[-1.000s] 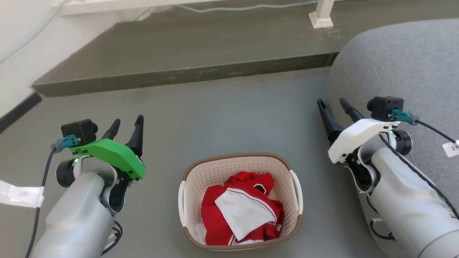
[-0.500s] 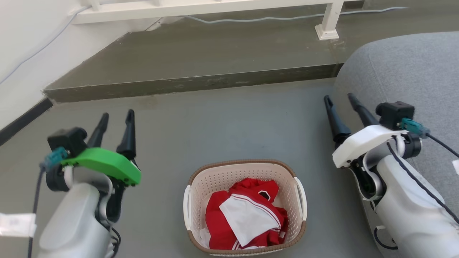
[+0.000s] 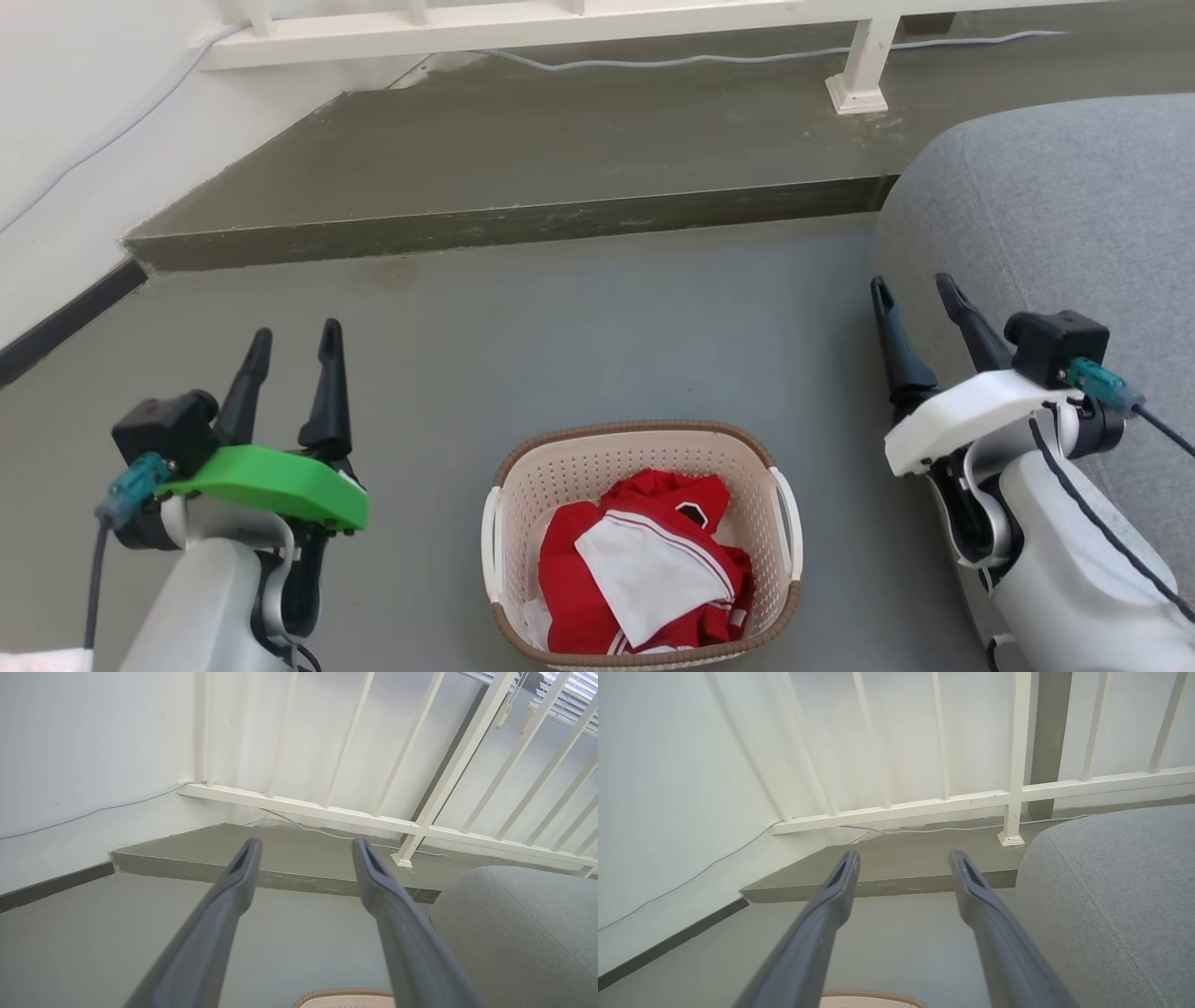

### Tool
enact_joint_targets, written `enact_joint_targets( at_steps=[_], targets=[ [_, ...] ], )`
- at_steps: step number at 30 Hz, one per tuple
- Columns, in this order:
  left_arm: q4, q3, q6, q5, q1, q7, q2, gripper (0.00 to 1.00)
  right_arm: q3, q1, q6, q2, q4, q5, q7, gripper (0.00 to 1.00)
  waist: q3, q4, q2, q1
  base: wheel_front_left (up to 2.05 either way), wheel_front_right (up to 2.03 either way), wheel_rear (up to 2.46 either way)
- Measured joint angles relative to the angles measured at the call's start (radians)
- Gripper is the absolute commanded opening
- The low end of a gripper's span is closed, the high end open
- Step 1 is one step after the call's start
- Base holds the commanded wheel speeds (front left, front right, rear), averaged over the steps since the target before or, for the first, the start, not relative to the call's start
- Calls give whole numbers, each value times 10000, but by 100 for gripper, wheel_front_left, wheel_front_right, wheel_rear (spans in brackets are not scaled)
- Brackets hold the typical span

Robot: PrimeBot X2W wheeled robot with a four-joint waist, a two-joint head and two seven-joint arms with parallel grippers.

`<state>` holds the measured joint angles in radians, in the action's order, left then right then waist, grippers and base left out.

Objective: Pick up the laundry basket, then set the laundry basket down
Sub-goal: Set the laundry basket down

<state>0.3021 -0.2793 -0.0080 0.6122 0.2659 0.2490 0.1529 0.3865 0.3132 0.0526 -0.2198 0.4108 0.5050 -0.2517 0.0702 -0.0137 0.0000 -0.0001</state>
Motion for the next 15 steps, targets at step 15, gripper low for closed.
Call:
enact_joint_targets(
  at_steps=[15],
  targets=[
    [-782, 600, -198, -763, -993, 0, -456, 100, -299, -751, 15, 33, -616, -516, 0, 100, -98, -26, 0, 0, 0, 0, 0]
  ],
)
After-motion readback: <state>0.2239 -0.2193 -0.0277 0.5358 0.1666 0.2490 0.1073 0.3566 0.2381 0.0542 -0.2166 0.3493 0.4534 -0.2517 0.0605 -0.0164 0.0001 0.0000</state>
